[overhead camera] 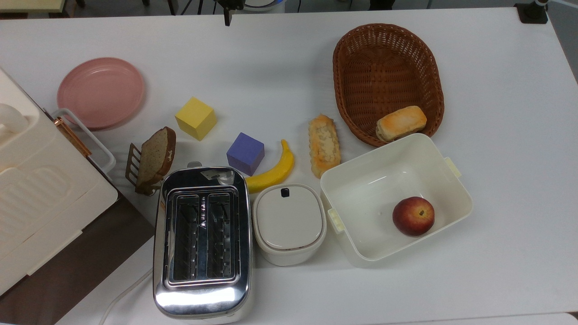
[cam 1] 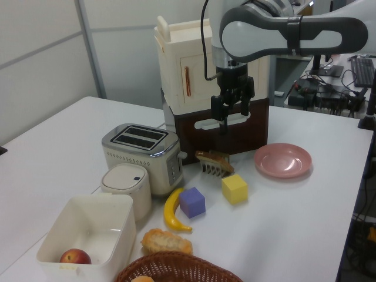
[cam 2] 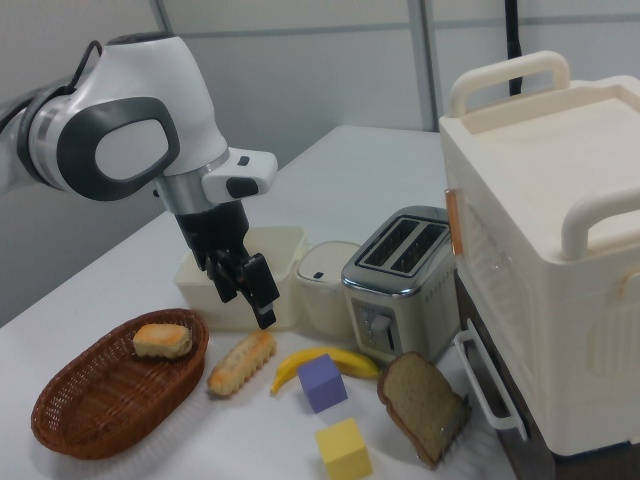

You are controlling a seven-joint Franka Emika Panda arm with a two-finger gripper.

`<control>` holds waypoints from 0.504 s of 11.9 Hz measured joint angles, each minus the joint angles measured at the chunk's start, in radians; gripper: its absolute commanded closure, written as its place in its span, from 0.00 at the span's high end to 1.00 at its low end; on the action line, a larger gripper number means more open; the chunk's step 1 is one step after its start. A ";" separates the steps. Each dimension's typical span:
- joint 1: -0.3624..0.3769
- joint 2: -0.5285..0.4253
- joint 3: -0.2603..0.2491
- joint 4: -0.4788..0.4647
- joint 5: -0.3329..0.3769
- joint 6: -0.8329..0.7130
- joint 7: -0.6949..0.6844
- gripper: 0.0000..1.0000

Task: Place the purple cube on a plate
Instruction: 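Move the gripper from above the toaster toward the purple cube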

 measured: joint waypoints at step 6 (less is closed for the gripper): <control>-0.003 -0.001 -0.001 0.000 0.017 -0.005 -0.051 1.00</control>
